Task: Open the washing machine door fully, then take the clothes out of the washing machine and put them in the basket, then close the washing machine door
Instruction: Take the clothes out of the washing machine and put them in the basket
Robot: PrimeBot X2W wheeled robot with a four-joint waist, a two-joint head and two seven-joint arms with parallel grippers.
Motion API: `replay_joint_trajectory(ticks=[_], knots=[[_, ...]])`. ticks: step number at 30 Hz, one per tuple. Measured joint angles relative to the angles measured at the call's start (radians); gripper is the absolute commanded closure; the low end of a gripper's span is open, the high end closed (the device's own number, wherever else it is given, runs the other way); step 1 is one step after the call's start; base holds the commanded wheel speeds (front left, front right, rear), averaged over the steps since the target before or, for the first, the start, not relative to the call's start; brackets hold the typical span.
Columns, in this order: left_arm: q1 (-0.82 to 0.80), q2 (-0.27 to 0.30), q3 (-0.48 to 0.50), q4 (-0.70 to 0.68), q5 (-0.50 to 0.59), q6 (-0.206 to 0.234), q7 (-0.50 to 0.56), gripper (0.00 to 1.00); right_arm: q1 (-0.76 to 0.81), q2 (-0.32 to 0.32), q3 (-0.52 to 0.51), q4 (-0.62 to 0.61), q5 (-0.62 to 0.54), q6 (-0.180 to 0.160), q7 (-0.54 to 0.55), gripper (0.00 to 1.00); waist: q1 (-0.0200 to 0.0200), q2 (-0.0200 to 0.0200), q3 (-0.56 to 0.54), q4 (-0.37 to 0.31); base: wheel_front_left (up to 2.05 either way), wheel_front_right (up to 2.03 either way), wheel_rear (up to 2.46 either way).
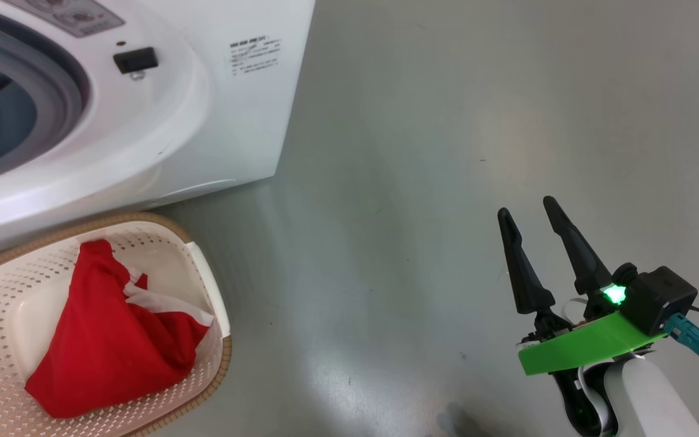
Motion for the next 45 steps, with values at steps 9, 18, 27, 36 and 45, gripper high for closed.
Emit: replay_joint_trajectory(ticks=[9,18,27,36,45], knots=[[-0.009,0.005,-0.008,0.025,-0.003,0.004,0.021,1.0,-0.012,0.0,0.001,-0.006,0.0,0.0,0.0,0.0,0.0,0.0,0.002,0.0,0.0,0.0,0.0],[-0.009,-0.02,-0.008,0.022,-0.038,-0.003,-0.014,1.0,-0.013,0.0,-0.005,-0.004,0.0,0.0,0.0,0.0,0.0,0.0,-0.015,0.018,0.0,0.0,0.0],[0.088,-0.074,0.061,-0.171,-0.129,-0.028,-0.021,1.0,-0.012,0.0,-0.013,0.011,-0.004,0.0,0.0,0.0,0.0,0.0,-0.068,0.046,0.0,0.0,0.0],[0.244,-0.147,0.133,-0.352,-0.182,-0.047,-0.021,1.0,-0.01,0.0,-0.034,0.029,-0.014,0.0,0.0,0.0,0.0,0.0,-0.125,0.088,0.0,0.0,0.0],[0.433,-0.25,0.235,-0.579,-0.209,-0.054,-0.023,1.0,0.024,-0.001,-0.077,0.036,-0.022,0.0,0.0,0.0,0.0,0.0,-0.186,0.135,0.0,0.0,0.0]])
